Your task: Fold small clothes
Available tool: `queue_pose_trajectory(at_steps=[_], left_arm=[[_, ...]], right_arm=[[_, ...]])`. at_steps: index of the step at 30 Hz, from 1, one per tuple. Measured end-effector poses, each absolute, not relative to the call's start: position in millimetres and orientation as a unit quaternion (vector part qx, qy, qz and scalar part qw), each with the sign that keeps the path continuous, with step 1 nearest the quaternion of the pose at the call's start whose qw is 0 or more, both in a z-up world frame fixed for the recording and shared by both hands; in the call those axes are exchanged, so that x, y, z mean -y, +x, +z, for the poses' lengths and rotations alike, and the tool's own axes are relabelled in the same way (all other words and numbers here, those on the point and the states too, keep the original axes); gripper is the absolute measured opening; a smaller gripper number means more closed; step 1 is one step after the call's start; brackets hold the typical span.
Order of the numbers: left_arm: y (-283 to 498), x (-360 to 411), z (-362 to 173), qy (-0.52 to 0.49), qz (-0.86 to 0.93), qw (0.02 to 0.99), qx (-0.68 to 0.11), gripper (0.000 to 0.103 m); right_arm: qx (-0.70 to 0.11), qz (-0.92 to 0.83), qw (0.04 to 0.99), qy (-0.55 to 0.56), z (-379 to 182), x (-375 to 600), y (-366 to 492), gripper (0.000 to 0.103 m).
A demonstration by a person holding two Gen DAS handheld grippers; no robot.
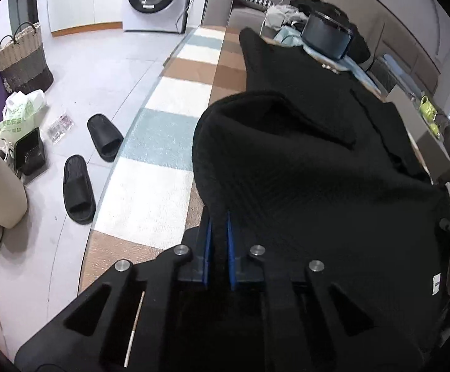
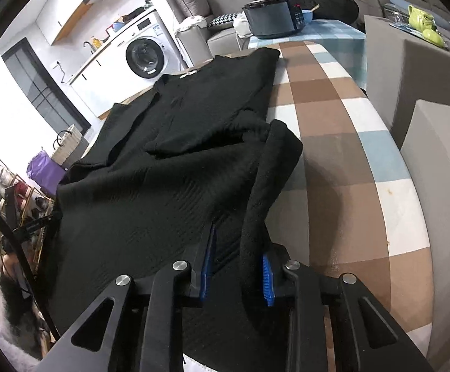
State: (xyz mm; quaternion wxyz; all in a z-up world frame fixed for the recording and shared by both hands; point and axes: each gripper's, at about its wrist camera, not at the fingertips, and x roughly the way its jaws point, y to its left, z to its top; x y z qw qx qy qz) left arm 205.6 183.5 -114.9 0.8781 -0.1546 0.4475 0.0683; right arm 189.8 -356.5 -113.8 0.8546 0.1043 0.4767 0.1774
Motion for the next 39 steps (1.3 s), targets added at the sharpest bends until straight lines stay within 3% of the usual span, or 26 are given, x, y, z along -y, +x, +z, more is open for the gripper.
queue_pose_trajectory(at_steps=[6,8,10,19,30,39], left_arm=[[193.7,-179.2,-96.1,-0.151,0.066,0.896,-0.412,0.005],[187.2,-177.3,-88.5,-0.149,0.065,0.902,-0.399,0.005],[177.6,-173.9,-79.1,-0.145,0.064,0.911,-0.381,0.005],[137.7,-169.4,-47.4,-0.150,0.055,0.930,-0.330,0.005],[73.6,-168.7,-36.2,-0.159,0.069,0.933,-0.316,0.005],[119.2,-185.1,-31.2,-0.173,0.060,0.932,-0.314,0.005]], right_arm=[[-0.480,0.183,0.855,0.076,-117.9,349.5,186.3,0.029],[-0.468,0.195,0.859,0.066,-114.2,344.4,182.9,0.012],[-0.452,0.197,0.867,0.068,-108.5,345.5,180.5,0.006],[-0.348,0.205,0.896,0.185,-77.8,393.0,157.1,0.004],[-0.315,0.262,0.892,0.191,-64.2,402.6,119.6,0.004],[-0.325,0.220,0.896,0.205,-57.7,389.5,154.9,0.004]])
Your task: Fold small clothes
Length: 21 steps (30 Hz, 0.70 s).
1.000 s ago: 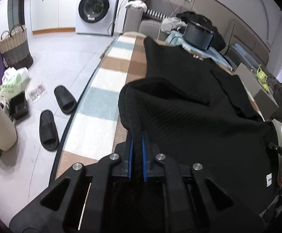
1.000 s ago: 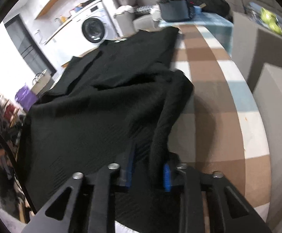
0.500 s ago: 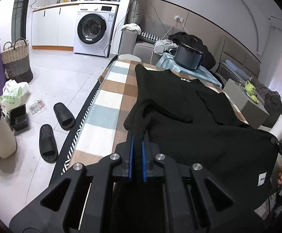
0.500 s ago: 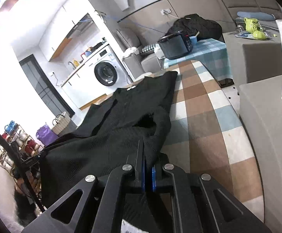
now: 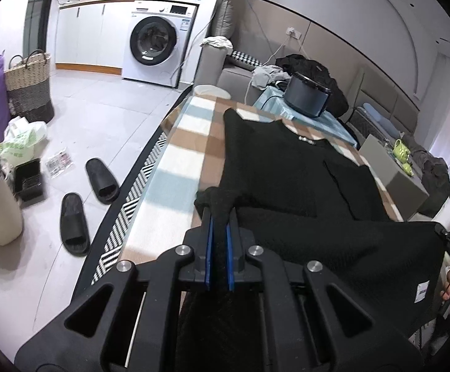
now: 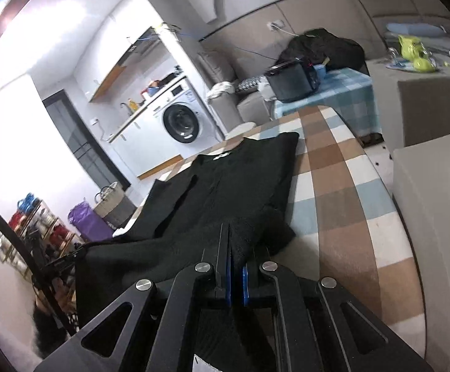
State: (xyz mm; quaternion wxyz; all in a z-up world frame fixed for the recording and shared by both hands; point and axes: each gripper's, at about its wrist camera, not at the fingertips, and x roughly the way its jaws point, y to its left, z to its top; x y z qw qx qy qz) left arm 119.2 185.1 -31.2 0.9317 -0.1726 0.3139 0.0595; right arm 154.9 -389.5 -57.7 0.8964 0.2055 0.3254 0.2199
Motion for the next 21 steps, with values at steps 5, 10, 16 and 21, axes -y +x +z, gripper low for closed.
queue_pose_trajectory(at_steps=[5,10,16,21], left_arm=[[166.9,-199.2,-34.7,-0.177,0.063,0.927,-0.325,0.005],[219.5,-207.3,-56.6,-0.170,0.070,0.915,-0.358,0.005],[245.9,-214.0,-82.7,-0.179,0.093,0.897,-0.394,0.032],[234.7,-222.6,-95.8,-0.210,0.098,0.886,-0.401,0.062]], right_arm=[[-0.341,0.156,0.901,0.217,-63.2,388.7,181.7,0.005],[-0.381,0.115,0.888,0.232,-80.3,384.5,227.0,0.005],[-0.448,0.072,0.867,0.205,-102.9,376.3,259.9,0.044],[-0.460,0.098,0.857,0.213,-114.4,387.1,240.7,0.064]])
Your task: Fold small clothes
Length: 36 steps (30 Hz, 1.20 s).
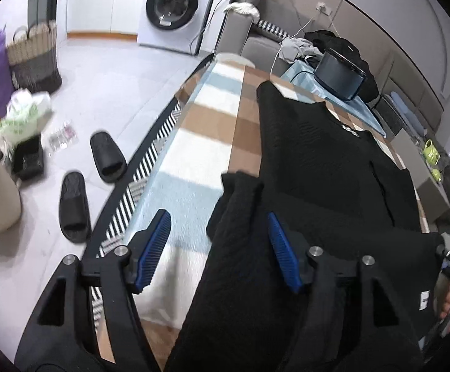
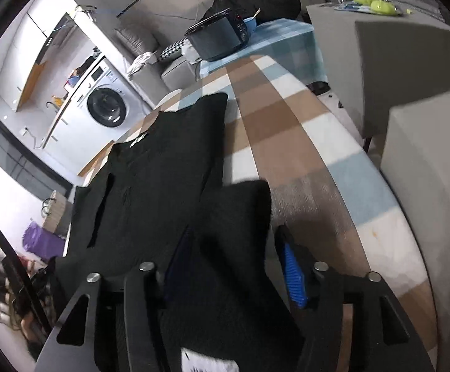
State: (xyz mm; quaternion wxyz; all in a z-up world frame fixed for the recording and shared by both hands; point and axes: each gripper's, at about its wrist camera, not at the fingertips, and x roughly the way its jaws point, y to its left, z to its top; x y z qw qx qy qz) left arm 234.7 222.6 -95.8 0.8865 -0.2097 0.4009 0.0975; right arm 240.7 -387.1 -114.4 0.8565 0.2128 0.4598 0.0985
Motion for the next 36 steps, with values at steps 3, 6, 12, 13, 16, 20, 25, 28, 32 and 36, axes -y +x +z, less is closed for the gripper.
queue_pose_trajectory(at_steps=[3,6,12,13,16,20,25,28,32,36], left_arm=[[246.3,-218.7,-110.1,-0.214,0.087,0.878,-0.419,0.059],[254.9,-204.7,-112.0,-0.189,0.076,0.884,-0.422,0.041],[264.1,-178.2,-110.4,-0.120,0.065,0.893,-0.428,0.014],[263.9,-176.3,-110.6,-0.117,0.063,0.894,-0.428,0.014],[258.2,-176.5,-111.5,-0.130,0.056,0.893,-0.427,0.014],[243.5,-172.0,-110.6,-0.133,0.055,0.893,-0.427,0.014],[215.9,-164.4,-108.1,-0.132,0.058,0.892,-0.428,0.014],[203.6,-163.1,-105.9,-0.132,0.060,0.893,-0.425,0.017],[187.9,-165.1,-98.3,-0.133,0.066,0.891,-0.429,0.030],[157.0,-168.2,-87.8,-0.137,0.072,0.893,-0.422,0.044]], right_arm=[[-0.476,0.106,0.850,0.199,-122.8,380.4,239.0,0.065],[-0.470,0.128,0.854,0.182,-122.5,362.7,243.4,0.065],[-0.478,0.137,0.857,0.135,-124.9,338.2,257.3,0.045],[-0.480,0.139,0.856,0.130,-125.9,336.5,257.4,0.042],[-0.479,0.146,0.856,0.130,-125.8,337.5,253.6,0.037],[-0.482,0.152,0.852,0.136,-127.8,342.7,246.8,0.035],[-0.488,0.157,0.849,0.133,-127.7,347.5,234.6,0.035],[-0.488,0.158,0.848,0.133,-127.9,352.1,229.1,0.036],[-0.488,0.152,0.846,0.152,-127.8,361.9,229.3,0.047],[-0.476,0.168,0.847,0.168,-123.0,376.1,210.1,0.053]])
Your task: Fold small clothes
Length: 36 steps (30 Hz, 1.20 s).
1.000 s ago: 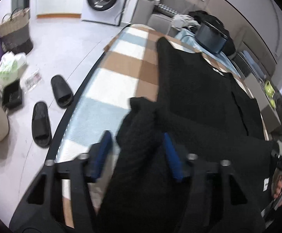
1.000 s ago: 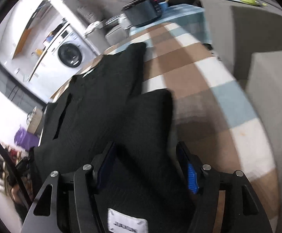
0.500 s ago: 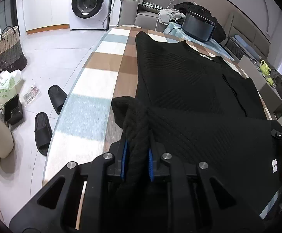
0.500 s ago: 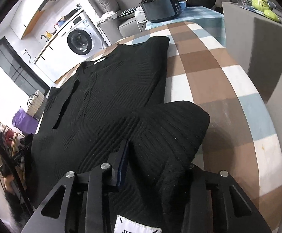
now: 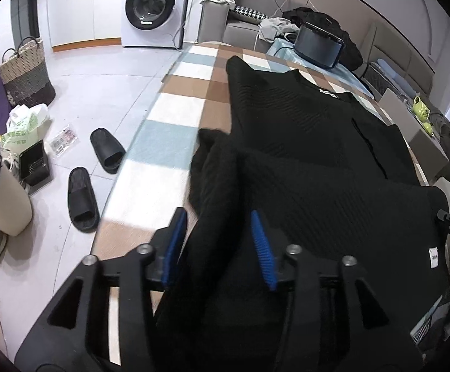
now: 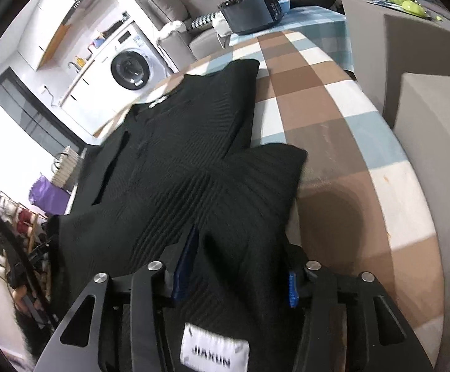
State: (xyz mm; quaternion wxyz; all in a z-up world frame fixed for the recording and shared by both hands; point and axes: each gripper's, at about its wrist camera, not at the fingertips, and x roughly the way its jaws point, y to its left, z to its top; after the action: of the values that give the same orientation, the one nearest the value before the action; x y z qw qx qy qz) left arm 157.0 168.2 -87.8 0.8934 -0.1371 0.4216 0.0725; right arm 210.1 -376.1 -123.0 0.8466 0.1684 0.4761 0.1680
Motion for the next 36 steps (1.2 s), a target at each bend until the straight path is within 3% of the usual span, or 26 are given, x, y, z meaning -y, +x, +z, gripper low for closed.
queue_pose_trajectory(at_steps=[7,8,10,11,12,14,16,17,29,33,34,36], left_arm=[[119.9,-169.4,-95.1,-0.150,0.074,0.884,-0.437,0.043],[118.9,-169.0,-96.6,-0.154,0.076,0.883,-0.438,0.038],[120.4,-169.2,-98.7,-0.162,0.076,0.883,-0.434,0.011],[121.1,-168.9,-98.6,-0.164,0.073,0.884,-0.432,0.008],[121.1,-167.7,-96.5,-0.164,0.073,0.886,-0.427,0.005],[121.2,-165.7,-88.8,-0.160,0.074,0.894,-0.412,0.005],[118.4,-166.5,-79.3,-0.160,0.074,0.901,-0.396,0.004],[117.1,-167.7,-75.2,-0.161,0.074,0.904,-0.390,0.004],[131.6,-193.8,-21.8,-0.194,0.068,0.922,-0.327,0.004],[151.5,-200.3,-16.6,-0.200,0.069,0.920,-0.329,0.004],[154.7,-199.4,-17.0,-0.197,0.070,0.920,-0.331,0.004],[157.4,-196.3,-20.4,-0.189,0.073,0.920,-0.336,0.004]], right_arm=[[-0.474,0.177,0.846,0.170,-128.0,392.5,170.7,0.053],[-0.469,0.181,0.848,0.169,-128.4,392.3,168.5,0.053],[-0.463,0.179,0.853,0.165,-128.0,391.2,164.4,0.053],[-0.462,0.180,0.853,0.162,-128.4,390.3,164.2,0.050],[-0.459,0.182,0.855,0.155,-128.2,387.9,163.9,0.044],[-0.452,0.176,0.863,0.142,-126.6,385.9,162.5,0.019],[-0.433,0.176,0.873,0.137,-120.1,386.0,159.0,0.007],[-0.420,0.181,0.878,0.139,-115.6,387.1,156.6,0.006],[-0.279,0.156,0.932,0.172,-50.5,407.1,163.8,0.000],[-0.305,0.149,0.927,0.161,-44.3,408.2,183.9,0.001],[-0.316,0.151,0.923,0.160,-47.6,407.2,186.3,0.002],[-0.351,0.159,0.905,0.178,-60.0,409.8,185.6,0.020]])
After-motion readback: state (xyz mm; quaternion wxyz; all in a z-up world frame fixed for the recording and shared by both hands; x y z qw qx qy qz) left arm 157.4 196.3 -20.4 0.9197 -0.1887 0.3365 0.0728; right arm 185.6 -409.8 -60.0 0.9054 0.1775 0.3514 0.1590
